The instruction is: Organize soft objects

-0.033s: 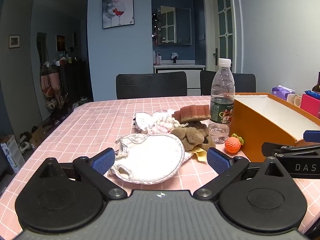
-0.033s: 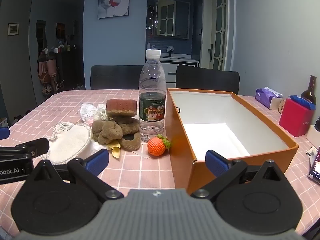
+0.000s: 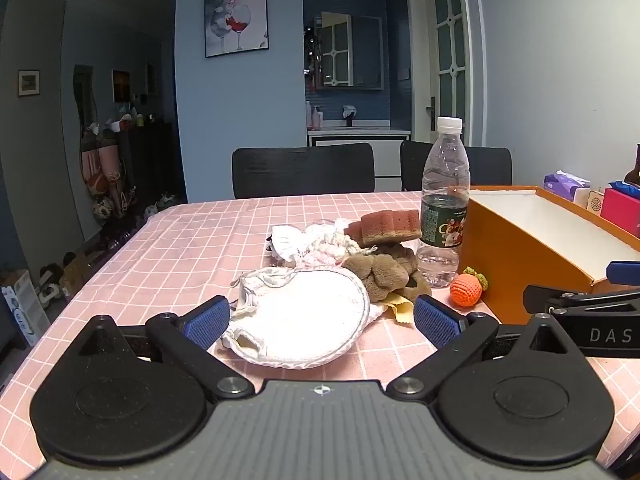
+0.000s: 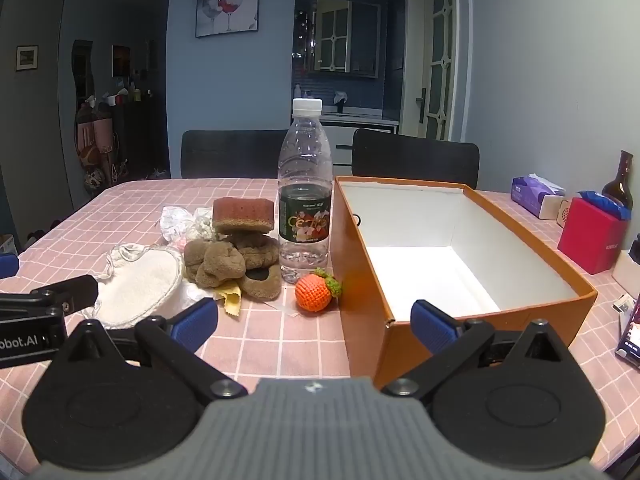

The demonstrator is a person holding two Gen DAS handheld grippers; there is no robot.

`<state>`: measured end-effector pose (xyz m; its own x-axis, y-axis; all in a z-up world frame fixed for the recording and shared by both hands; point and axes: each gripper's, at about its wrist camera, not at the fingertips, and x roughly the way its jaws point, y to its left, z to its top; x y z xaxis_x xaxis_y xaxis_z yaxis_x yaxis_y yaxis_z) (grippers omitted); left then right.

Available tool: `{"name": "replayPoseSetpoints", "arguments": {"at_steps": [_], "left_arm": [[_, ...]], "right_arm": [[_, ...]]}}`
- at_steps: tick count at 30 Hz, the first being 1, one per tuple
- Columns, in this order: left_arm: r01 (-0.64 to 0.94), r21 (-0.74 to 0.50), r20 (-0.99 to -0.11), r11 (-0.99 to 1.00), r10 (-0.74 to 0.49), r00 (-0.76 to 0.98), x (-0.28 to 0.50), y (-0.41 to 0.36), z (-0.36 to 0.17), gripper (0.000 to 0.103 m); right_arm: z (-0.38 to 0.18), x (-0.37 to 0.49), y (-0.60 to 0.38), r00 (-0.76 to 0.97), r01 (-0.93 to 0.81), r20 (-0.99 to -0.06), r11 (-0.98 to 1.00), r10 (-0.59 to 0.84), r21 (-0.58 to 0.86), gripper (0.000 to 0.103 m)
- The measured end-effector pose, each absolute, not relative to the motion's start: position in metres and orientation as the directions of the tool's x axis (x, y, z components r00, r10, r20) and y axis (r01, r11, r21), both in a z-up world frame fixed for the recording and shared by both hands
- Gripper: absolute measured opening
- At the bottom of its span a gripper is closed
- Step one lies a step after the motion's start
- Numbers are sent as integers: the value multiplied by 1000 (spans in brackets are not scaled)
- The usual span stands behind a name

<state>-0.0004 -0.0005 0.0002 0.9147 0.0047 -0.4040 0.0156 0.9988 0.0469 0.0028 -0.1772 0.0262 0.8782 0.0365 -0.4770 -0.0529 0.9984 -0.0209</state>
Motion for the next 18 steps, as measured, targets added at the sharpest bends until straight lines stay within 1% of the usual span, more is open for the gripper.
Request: {"name": "replayPoseSetpoints", "arguments": {"at_steps": [18], "left_arm": [[15, 38, -410, 999, 2, 912, -4, 7, 0, 103]], "right_arm": [[27, 2, -175, 879, -55, -476, 998, 31, -35, 100]]}}
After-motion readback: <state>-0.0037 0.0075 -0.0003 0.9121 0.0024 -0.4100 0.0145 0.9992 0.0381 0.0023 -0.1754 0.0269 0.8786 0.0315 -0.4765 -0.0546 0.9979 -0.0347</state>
